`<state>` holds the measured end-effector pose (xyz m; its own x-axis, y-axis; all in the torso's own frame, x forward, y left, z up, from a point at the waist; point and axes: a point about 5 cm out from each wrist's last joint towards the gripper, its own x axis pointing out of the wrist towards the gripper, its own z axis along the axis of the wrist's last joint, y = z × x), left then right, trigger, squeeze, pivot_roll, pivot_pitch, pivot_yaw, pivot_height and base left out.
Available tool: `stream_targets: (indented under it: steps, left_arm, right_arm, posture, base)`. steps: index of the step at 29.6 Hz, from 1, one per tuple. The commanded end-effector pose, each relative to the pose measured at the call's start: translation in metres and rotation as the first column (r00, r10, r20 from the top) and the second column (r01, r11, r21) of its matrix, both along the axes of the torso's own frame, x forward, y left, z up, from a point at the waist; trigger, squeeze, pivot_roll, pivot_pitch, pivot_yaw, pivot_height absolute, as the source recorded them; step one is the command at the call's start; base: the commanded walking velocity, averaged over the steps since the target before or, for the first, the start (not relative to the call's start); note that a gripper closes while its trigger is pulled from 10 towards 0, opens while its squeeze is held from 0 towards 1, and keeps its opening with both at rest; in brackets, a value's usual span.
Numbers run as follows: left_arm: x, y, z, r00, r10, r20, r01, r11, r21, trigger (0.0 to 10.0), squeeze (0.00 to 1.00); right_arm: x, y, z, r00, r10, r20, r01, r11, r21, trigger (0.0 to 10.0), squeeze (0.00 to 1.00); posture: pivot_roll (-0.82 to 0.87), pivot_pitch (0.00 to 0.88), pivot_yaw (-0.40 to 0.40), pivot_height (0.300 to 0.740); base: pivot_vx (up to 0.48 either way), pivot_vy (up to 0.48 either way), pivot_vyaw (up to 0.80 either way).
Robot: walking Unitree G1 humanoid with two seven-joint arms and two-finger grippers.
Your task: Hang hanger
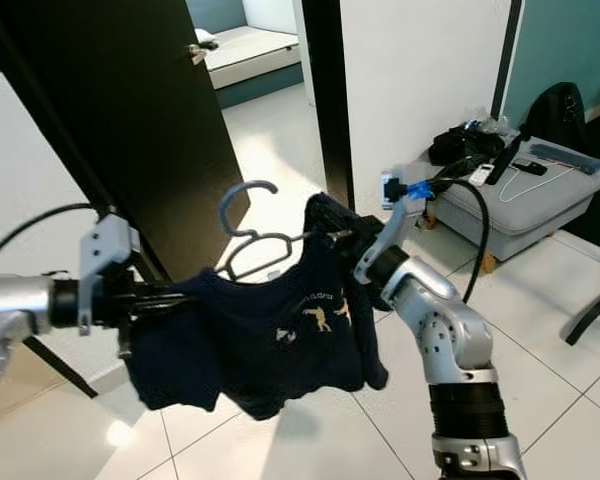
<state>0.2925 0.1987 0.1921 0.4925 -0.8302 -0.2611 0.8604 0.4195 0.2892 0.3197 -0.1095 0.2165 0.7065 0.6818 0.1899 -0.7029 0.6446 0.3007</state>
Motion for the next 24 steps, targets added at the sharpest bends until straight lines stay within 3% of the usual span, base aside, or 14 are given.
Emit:
stream_targets:
  steps: [1, 5, 7, 11, 19, 24]
  left_arm:
    - [0.003, 0.003, 0.000, 1.000, 0.028, 0.002, -0.028, 1.000, 0.011, 10.0, 0.00]
    - [0.009, 0.003, 0.000, 0.997, 0.080, 0.011, -0.080, 0.997, -0.010, 10.0, 0.00]
    - [0.019, -0.008, 0.004, 0.988, 0.152, 0.032, -0.147, 0.982, -0.116, 10.0, 0.00]
    - [0.024, -0.017, 0.006, 0.983, 0.178, 0.040, -0.167, 0.969, -0.184, 10.0, 0.00]
    - [0.028, -0.014, 0.009, 0.976, 0.213, 0.055, -0.198, 0.960, -0.198, 10.0, 0.00]
    - [0.024, -0.006, 0.016, 0.978, 0.187, 0.092, -0.170, 0.972, -0.164, 10.0, 0.00]
  right_arm:
    - [-0.004, 0.009, 0.006, 0.999, 0.050, 0.022, -0.050, 0.999, 0.006, 0.0, 0.00]
    - [-0.006, 0.014, 0.007, 0.997, 0.069, 0.028, -0.070, 0.998, 0.004, 0.0, 0.00]
    - [-0.011, 0.024, 0.004, 0.993, 0.113, 0.025, -0.113, 0.994, -0.001, 0.0, 0.00]
    - [-0.014, 0.030, 0.003, 0.989, 0.144, 0.028, -0.144, 0.989, -0.014, 0.0, 0.00]
    - [-0.015, 0.027, 0.000, 0.991, 0.129, 0.027, -0.128, 0.991, -0.039, 0.0, 0.00]
    - [-0.012, 0.018, -0.002, 0.996, 0.083, 0.025, -0.081, 0.995, -0.052, 0.0, 0.00]
  posture:
    - [-0.04, 0.000, 0.109, 0.740]
    - [-0.04, 0.000, 0.107, 0.740]
    - [-0.06, 0.000, 0.087, 0.740]
    - [-0.07, 0.000, 0.089, 0.740]
    - [-0.08, 0.000, 0.098, 0.740]
    - [-0.08, 0.000, 0.095, 0.740]
  base:
    - [0.000, 0.000, 0.00]
    - [0.000, 0.000, 0.00]
    - [0.000, 0.000, 0.00]
    - [0.000, 0.000, 0.00]
    - [0.000, 0.000, 0.00]
    - [0.000, 0.000, 0.00]
